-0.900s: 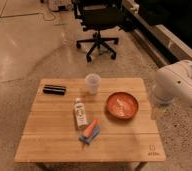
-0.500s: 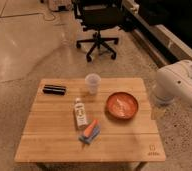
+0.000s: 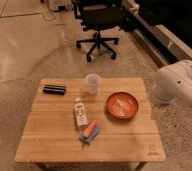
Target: Push the ceramic bowl across the table
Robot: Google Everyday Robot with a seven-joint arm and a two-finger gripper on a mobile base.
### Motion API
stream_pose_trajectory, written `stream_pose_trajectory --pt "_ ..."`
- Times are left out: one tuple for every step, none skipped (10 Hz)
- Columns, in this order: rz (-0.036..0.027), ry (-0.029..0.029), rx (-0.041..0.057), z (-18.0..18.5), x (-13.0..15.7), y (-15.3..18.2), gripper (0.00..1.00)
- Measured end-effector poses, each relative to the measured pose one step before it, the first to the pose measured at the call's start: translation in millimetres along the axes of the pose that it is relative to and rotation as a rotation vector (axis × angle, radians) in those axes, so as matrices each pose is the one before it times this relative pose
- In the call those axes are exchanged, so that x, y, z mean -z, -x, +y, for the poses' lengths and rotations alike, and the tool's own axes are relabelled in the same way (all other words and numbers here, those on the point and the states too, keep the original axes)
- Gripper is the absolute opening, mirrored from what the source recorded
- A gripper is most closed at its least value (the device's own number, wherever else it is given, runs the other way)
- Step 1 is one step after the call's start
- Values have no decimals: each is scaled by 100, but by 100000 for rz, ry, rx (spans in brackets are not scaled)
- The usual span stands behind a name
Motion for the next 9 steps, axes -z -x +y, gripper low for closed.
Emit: stream_pose_trajectory --pt "2 -8 -2 -3 4 -1 65" --pt "1 2 11 0 0 4 65" --pt "-3 11 -3 3 -7 -2 65" --pt "-1 -6 1 -1 4 1 65" --pt "4 -10 -6 -2 5 -1 65" --pt "4 6 49 -11 -5 25 65" --pt "51 49 474 -158 -119 351 65" --pt "-168 108 504 -261 -242 871 65" --pt "-153 15 777 -295 -131 1080 65"
